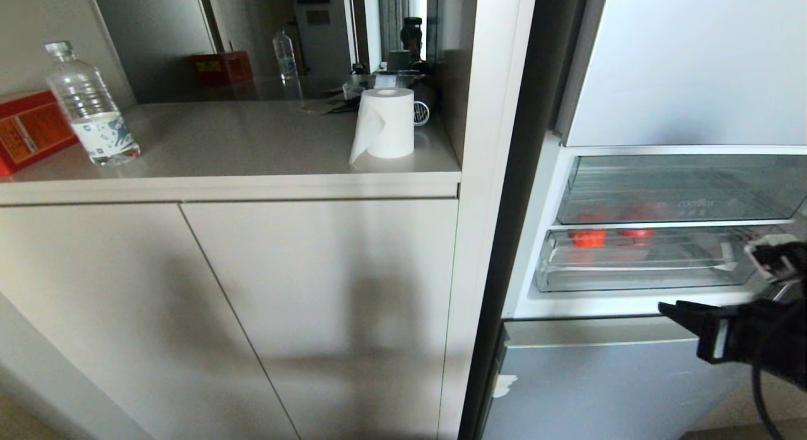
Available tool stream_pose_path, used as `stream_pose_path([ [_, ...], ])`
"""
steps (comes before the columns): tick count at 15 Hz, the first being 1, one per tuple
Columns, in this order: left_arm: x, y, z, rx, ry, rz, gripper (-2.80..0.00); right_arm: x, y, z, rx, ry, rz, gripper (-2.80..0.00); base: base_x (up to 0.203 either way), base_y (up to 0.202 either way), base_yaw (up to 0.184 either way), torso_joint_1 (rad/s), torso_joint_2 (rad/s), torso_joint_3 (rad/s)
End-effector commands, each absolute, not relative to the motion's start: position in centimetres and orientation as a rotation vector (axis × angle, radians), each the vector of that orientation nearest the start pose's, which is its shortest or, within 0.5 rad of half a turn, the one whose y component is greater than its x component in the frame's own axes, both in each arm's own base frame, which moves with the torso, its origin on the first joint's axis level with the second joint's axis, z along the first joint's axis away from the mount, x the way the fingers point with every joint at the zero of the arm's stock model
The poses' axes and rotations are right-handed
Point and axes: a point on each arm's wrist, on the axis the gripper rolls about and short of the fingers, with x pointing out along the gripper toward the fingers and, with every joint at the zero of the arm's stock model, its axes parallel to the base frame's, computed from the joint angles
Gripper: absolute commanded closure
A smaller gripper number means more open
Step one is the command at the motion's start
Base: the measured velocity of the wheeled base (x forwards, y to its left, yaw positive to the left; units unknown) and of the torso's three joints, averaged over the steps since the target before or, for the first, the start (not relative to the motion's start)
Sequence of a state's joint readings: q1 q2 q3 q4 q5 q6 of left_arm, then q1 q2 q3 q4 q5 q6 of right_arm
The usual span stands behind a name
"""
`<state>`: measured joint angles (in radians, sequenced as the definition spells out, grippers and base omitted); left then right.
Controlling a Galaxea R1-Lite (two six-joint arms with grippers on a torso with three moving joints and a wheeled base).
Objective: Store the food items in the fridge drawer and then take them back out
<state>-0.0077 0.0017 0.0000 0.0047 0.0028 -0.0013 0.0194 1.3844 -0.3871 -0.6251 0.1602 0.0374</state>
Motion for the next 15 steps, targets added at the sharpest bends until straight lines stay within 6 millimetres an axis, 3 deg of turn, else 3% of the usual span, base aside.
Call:
stream_pose_path([
  [1, -2.3, 0.0, 7.5, -0.001, 0.008, -0.005, 0.00, 24.7, 1.1, 11.0, 0.066, 0.440, 0.183, -2.80, 0.000, 0.000, 0.000, 0.000, 0.00, 0.000],
  [5, -2.3, 0.0, 7.5, -0.001, 0.008, -0.005, 0.00, 27.8, 2.4, 10.0, 0.056, 0.284, 0.233, -2.80, 0.000, 0.000, 0.000, 0.000, 0.00, 0.000],
  [9, -2.3, 0.0, 7.5, -0.001, 0.007, -0.005, 0.00, 30.3, 2.8, 7.7, 0.053, 0.222, 0.243, -2.80, 0.000, 0.000, 0.000, 0.000, 0.00, 0.000],
  [12, -2.3, 0.0, 7.5, -0.001, 0.006, -0.005, 0.00, 31.7, 3.6, 6.2, 0.052, 0.157, 0.259, -2.80, 0.000, 0.000, 0.000, 0.000, 0.00, 0.000],
  [15, -2.3, 0.0, 7.5, -0.001, 0.006, -0.005, 0.00, 32.0, 4.2, 6.2, 0.053, 0.142, 0.276, -2.80, 0.000, 0.000, 0.000, 0.000, 0.00, 0.000],
])
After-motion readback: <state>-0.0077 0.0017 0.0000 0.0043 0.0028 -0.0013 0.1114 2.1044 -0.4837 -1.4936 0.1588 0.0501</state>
